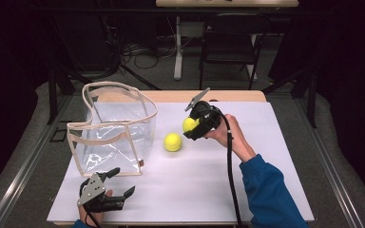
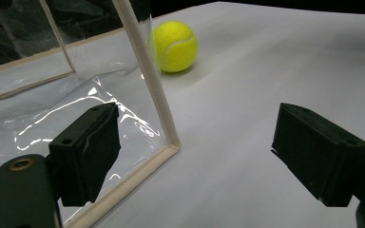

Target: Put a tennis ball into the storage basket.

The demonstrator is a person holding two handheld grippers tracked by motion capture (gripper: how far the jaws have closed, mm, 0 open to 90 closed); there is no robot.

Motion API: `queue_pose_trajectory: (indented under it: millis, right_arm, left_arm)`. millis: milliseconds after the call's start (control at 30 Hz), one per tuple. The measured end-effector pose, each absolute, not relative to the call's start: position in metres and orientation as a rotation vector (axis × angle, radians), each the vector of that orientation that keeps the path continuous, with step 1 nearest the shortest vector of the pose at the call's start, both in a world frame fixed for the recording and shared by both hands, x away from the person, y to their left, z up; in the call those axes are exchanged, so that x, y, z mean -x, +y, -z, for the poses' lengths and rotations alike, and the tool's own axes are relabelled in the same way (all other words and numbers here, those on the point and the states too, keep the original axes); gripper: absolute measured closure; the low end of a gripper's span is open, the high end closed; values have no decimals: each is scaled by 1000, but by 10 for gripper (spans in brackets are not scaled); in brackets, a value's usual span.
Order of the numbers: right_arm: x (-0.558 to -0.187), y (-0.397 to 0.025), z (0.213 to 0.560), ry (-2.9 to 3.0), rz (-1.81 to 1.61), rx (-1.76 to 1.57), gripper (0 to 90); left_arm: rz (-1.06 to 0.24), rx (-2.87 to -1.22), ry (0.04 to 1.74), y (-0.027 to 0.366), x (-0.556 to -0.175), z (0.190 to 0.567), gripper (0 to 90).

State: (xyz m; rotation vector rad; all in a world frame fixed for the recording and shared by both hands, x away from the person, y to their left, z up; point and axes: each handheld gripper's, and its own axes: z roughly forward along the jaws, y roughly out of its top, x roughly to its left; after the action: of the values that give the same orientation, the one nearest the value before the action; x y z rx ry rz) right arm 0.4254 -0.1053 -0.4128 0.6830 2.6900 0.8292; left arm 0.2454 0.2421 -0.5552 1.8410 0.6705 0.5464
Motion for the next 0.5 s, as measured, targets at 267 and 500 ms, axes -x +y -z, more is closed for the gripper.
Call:
queue_pose_trajectory:
  millis: [267,500]
  right_arm:
    - [-432,-98,404,2674,-832,-672,259]
    - [-434,-92,398,2672,-815,-658,259]
  left_arm:
    - [-554,-1833,683,242,-245,555,160]
    - [-550,-1833,675,242,-245,555,160]
